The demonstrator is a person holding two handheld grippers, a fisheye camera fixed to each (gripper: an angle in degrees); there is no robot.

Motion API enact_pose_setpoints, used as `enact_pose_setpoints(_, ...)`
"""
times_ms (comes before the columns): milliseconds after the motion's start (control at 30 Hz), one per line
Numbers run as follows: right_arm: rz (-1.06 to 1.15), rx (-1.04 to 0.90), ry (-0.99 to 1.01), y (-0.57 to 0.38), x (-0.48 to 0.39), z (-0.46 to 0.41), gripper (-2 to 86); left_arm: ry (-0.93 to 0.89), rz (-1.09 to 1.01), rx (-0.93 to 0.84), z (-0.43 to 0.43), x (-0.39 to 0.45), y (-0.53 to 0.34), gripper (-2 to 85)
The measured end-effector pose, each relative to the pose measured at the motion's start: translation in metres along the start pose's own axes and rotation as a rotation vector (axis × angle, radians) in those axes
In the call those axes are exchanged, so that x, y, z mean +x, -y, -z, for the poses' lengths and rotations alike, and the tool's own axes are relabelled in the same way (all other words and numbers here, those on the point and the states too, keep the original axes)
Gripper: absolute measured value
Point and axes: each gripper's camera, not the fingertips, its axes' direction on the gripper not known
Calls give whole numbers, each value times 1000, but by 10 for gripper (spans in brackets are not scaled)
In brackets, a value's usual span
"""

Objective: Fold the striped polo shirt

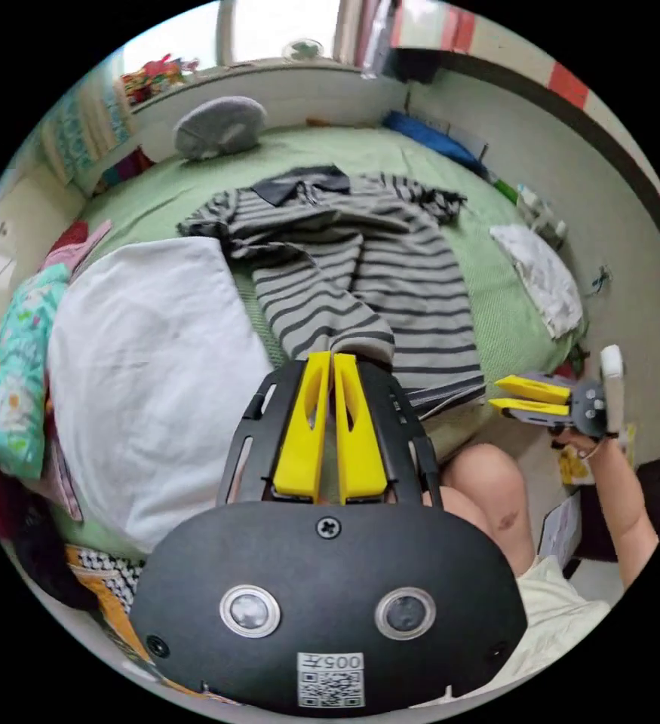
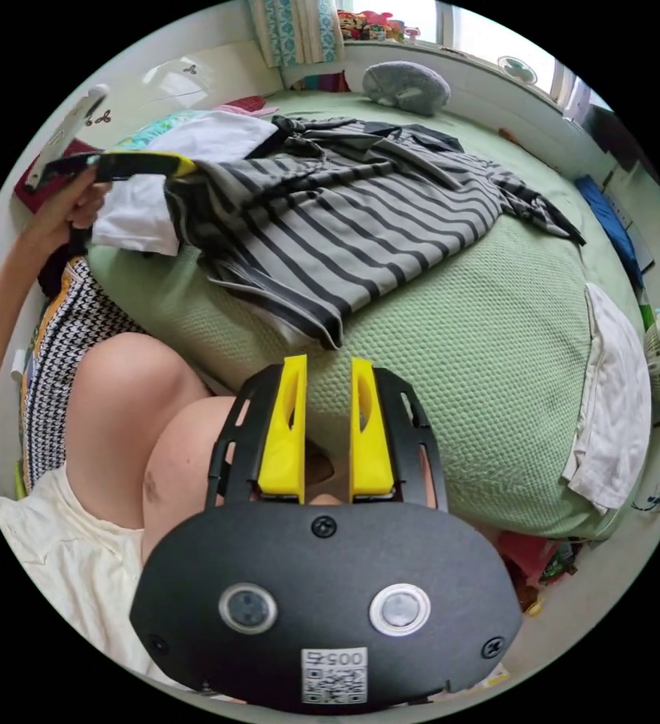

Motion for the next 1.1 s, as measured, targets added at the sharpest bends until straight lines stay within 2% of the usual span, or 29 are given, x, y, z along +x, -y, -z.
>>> enact_pose_setpoints(133,40,1,-53,6,-6,-9,82,43,113,49,27,-52,-37,4)
enact_pose_setpoints(300,45,26,-76,8,-8,-7,16,-71,293,67,33,-114,-80,4)
enact_pose_setpoints(433,-4,95,38,-5,7,22,-13,-99,296,81,40,-125,-94,3)
enact_pose_setpoints(567,-5,135,-23,-28,22,71,-16,-153,290,124,56,-129,-110,3)
enact_pose_setpoints(733,-41,201,-164,-60,49,148,-17,-286,326,160,68,-131,-146,3)
enact_pose_setpoints(900,-116,249,-259,-102,82,217,-16,-531,425,165,51,-124,-218,3)
enact_pose_setpoints(1100,-195,173,-292,-139,101,210,-16,-698,531,78,0,-114,-291,5)
